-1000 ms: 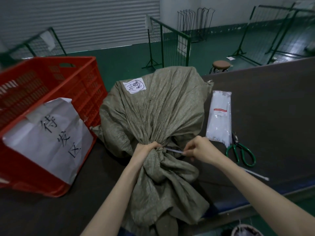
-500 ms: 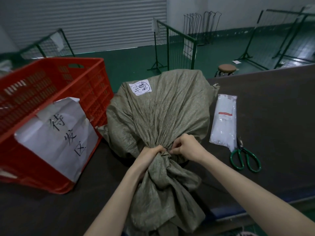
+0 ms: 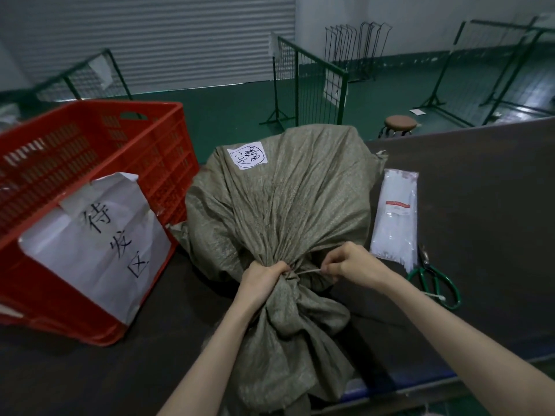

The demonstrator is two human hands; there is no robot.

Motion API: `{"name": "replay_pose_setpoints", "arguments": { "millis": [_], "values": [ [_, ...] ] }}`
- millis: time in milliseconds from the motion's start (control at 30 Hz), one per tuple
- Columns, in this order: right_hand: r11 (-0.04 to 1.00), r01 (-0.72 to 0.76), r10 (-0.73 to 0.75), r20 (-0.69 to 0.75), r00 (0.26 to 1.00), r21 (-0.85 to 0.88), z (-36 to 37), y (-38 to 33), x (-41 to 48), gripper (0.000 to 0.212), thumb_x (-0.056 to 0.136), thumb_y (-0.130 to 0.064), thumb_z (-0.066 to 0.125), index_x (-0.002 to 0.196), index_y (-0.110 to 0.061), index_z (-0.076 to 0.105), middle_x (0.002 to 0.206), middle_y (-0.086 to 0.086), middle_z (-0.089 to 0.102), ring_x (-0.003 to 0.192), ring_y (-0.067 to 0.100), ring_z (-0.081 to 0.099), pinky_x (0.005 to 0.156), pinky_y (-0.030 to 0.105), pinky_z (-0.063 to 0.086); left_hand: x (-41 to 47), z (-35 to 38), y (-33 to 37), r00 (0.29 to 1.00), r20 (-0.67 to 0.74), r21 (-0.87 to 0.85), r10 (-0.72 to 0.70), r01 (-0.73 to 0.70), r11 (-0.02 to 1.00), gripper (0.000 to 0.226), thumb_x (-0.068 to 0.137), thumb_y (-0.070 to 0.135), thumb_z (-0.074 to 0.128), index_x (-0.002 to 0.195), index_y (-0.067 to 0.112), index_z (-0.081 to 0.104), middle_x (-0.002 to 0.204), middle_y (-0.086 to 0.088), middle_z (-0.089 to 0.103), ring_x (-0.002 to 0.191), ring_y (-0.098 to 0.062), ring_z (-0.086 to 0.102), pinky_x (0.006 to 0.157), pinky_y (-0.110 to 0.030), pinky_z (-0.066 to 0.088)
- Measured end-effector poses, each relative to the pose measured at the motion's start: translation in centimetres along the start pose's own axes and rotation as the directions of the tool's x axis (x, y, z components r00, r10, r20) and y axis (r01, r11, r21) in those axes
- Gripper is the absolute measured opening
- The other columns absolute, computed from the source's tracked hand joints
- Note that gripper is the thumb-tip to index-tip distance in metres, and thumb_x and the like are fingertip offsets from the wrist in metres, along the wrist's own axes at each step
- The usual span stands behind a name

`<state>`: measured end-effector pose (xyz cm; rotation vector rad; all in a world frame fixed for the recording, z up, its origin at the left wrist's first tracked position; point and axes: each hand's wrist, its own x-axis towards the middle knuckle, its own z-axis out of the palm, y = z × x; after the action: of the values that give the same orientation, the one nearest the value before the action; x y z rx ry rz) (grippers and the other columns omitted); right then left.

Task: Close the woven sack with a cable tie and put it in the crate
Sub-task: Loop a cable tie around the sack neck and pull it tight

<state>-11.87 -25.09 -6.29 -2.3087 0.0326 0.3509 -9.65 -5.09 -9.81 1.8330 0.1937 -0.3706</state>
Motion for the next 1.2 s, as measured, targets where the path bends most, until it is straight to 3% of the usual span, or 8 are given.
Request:
{"name": "replay_pose_setpoints", "arguments": {
  "millis": [267, 433, 500, 567, 700, 900, 1067, 1200],
  "values": [
    [1.0, 0.017, -0.017, 0.004, 1.0, -0.012, 1.2, -0.4, 1.5, 0.015, 0.074, -0.009, 0.063, 0.067, -0.018, 0.073, 0.06, 0.002, 0.063, 0.052, 0.004, 0.051, 0.056, 0.018, 0.042, -0.5, -1.0, 1.0, 1.0, -0.011, 0.184, -0.025, 0.027, 0.983, 0.07, 0.057, 0.056, 0.063, 0.109, 0.01, 0.069, 0.112, -0.007, 0.067, 0.107, -0.025, 0.058, 0.087, -0.032, 0.045],
    [0.989, -0.001, -0.01, -0.077, 0.997, -0.145, 0.6, -0.5, 2.1, 0.011, 0.073, -0.014, 0.065, 0.076, -0.016, 0.075, 0.073, 0.002, 0.065, 0.072, 0.012, 0.058, 0.065, 0.026, 0.046, -0.1, -1.8, 1.8, 0.995, 0.102, 0.086, 0.001, -0.01, 0.996, 0.039, 0.058, 0.048, 0.068, 0.083, 0.018, 0.075, 0.093, 0.009, 0.073, 0.095, -0.01, 0.063, 0.09, -0.03, 0.048],
    [0.996, 0.018, -0.024, -0.064, 0.998, -0.093, 0.6, -0.6, 2.1, 0.01, 0.073, -0.014, 0.065, 0.074, -0.017, 0.075, 0.069, 0.001, 0.065, 0.067, 0.007, 0.056, 0.062, 0.025, 0.044, -0.5, -1.8, 2.1, 0.987, 0.162, 0.017, 0.007, -0.01, 1.0, 0.012, 0.071, 0.03, 0.069, 0.062, 0.023, 0.071, 0.074, 0.014, 0.07, 0.081, -0.004, 0.062, 0.077, -0.024, 0.046],
    [0.998, 0.049, -0.049, -0.018, 0.999, 0.037, 1.1, -1.0, 1.9, 0.013, 0.074, -0.008, 0.065, 0.07, -0.016, 0.074, 0.056, -0.009, 0.061, 0.053, -0.005, 0.05, 0.053, 0.016, 0.038, -0.6, -1.8, 1.9, 0.977, 0.215, -0.054, 0.0, 0.012, 0.998, 0.02, 0.078, 0.021, 0.066, 0.059, 0.024, 0.069, 0.066, 0.012, 0.067, 0.072, -0.004, 0.06, 0.07, -0.021, 0.045],
    [0.975, 0.04, -0.046, 0.024, 0.999, 0.221, 2.4, -0.7, 1.8, 0.018, 0.075, -0.006, 0.067, 0.066, -0.02, 0.074, 0.053, -0.012, 0.064, 0.052, -0.004, 0.05, 0.057, 0.018, 0.04, -1.1, -1.4, 1.3, 0.972, 0.232, -0.169, -0.042, 0.083, 0.982, 0.013, 0.079, 0.024, 0.066, 0.084, 0.015, 0.074, 0.083, 0.003, 0.074, 0.081, -0.007, 0.067, 0.073, -0.02, 0.049],
    [0.977, 0.048, -0.05, 0.003, 0.999, 0.209, 2.8, -0.5, 1.4, 0.007, 0.078, -0.017, 0.072, 0.074, -0.013, 0.076, 0.053, -0.006, 0.062, 0.043, -0.001, 0.05, 0.048, 0.017, 0.04, -1.3, -1.5, 1.0, 0.999, 0.049, -0.088, -0.005, 0.009, 0.996, 0.056, 0.071, 0.05, 0.07, 0.113, 0.012, 0.067, 0.112, 0.005, 0.069, 0.106, -0.011, 0.061, 0.093, -0.026, 0.045],
    [0.993, 0.041, -0.038, -0.035, 0.999, 0.115, 0.9, -0.2, 1.4, 0.015, 0.08, -0.004, 0.064, 0.071, -0.015, 0.068, 0.04, -0.009, 0.057, 0.037, -0.003, 0.049, 0.045, 0.014, 0.039, -2.1, -2.4, 0.7, 0.983, -0.139, -0.022, 0.117, -0.121, 0.992, 0.075, 0.085, 0.059, 0.05, 0.14, 0.01, 0.043, 0.143, -0.002, 0.049, 0.132, -0.016, 0.043, 0.11, -0.028, 0.03],
    [0.998, 0.045, -0.046, 0.0, 0.999, 0.043, -0.3, -0.7, 1.3, 0.021, 0.074, 0.009, 0.054, 0.079, -0.009, 0.064, 0.053, -0.001, 0.059, 0.041, 0.003, 0.053, 0.044, 0.014, 0.043, -1.2, -4.0, 0.8, 0.965, -0.236, 0.115, 0.117, -0.091, 0.989, 0.055, 0.1, 0.038, 0.027, 0.146, 0.007, 0.032, 0.155, -0.01, 0.031, 0.144, -0.022, 0.025, 0.115, -0.031, 0.018]
  ]
}}
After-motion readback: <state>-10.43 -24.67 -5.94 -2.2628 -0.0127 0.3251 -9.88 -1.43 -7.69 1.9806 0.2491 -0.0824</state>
